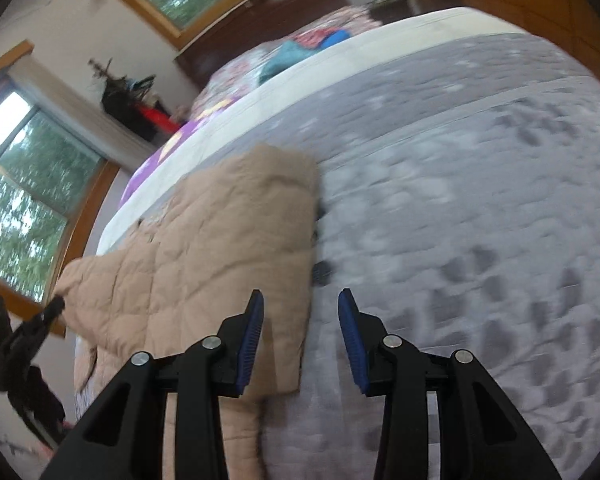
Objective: Fold large clothes
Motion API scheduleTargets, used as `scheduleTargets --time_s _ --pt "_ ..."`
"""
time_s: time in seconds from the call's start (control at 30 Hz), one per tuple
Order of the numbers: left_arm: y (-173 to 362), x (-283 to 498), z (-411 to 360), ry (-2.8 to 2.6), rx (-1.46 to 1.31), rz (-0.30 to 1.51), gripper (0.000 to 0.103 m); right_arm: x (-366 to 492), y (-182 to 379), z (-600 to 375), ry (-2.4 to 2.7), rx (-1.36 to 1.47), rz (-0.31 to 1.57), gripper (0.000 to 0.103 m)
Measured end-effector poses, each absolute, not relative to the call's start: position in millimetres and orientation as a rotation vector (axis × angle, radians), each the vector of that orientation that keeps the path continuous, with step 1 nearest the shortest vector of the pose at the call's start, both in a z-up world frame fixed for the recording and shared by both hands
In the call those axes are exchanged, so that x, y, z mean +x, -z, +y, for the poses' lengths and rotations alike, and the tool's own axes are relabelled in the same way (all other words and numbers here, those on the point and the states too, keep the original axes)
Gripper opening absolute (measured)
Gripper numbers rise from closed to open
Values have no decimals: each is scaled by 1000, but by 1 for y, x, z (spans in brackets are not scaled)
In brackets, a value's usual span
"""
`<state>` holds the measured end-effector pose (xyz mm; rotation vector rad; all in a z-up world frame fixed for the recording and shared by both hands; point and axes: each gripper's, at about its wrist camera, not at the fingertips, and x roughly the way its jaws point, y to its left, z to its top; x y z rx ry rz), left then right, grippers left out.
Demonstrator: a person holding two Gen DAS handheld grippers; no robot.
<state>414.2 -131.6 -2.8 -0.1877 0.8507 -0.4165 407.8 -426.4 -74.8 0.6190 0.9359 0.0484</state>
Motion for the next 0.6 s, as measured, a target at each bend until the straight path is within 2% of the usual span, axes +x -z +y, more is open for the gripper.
scheduleTargets --time_s 0.2,0.5,0.6 --pt "23 435 -84 309 -193 908 1 425 86 -382 -109 545 991 40" --pt "113 464 -51 206 -201 1076 3 431 110 -365 -73 492 1060 42" --pt "123 466 -49 212 -189 1050 4 430 113 -363 -74 480 1054 43"
